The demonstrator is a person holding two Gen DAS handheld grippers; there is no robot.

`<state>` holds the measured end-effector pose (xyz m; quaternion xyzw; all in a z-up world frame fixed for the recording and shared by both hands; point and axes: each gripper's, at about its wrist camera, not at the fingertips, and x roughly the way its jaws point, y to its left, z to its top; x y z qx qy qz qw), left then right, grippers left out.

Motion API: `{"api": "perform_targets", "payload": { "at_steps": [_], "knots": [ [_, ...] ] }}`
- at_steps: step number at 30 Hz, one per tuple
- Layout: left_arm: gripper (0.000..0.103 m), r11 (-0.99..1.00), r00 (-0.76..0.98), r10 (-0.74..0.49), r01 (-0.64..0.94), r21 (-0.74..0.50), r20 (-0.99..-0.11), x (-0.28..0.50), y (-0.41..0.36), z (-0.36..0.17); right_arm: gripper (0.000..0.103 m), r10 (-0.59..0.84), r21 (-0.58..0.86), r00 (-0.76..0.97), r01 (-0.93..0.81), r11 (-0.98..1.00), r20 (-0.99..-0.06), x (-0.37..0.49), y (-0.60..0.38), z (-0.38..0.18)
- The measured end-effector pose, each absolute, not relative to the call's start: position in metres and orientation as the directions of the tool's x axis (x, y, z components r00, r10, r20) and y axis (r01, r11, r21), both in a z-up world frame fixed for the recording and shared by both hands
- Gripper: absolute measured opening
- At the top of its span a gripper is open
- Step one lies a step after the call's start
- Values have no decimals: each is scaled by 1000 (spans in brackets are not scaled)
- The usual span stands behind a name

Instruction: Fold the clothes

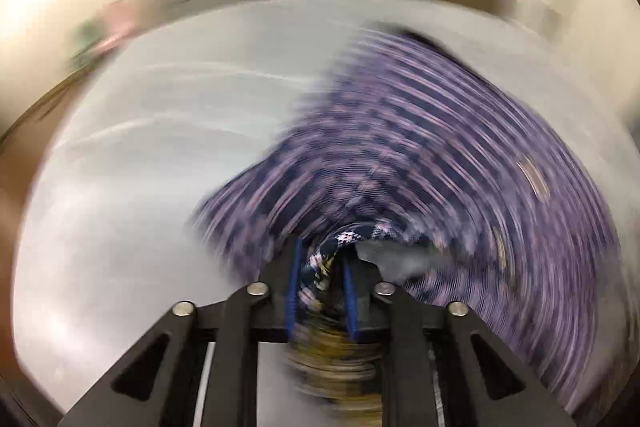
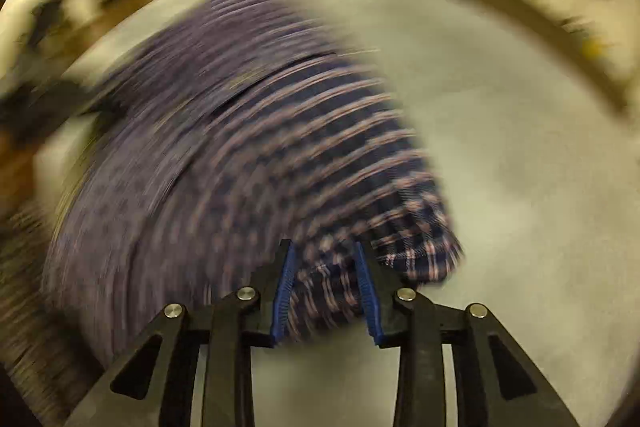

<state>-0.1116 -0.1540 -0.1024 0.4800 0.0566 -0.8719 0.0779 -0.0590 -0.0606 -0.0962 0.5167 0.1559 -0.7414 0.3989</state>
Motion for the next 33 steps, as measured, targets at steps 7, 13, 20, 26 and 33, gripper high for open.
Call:
{"api": "perform_targets", "payload": {
  "at_steps": [7,13,20,26,33],
  "knots": [
    [33,-901,-665,194,169,-399,-721,-56,-196,-48,34,-522,195,-117,842,-504,-845,-16,-70,-65],
    [35,-985,-529,121,43,-169,-840,-54,-166,-77,34,-484,108,-274,775,-623,-831,-98,-78,-76],
    [40,-973,-457,70,163,-161,-887,-99,-186,-126,38,-445,36,-308,788,-614,-841,-81,-76,-109],
    [38,-983,-452,112,81,-166,-885,-161,-179,-111,38,-353,-38,-299,808,-588,-887,-2,-87,-103],
    [41,-992,-542,122,-58,-108,-831,-116,-165,-21,38,-485,108,-130,895,-433,-865,45,-88,-75]
  ]
}}
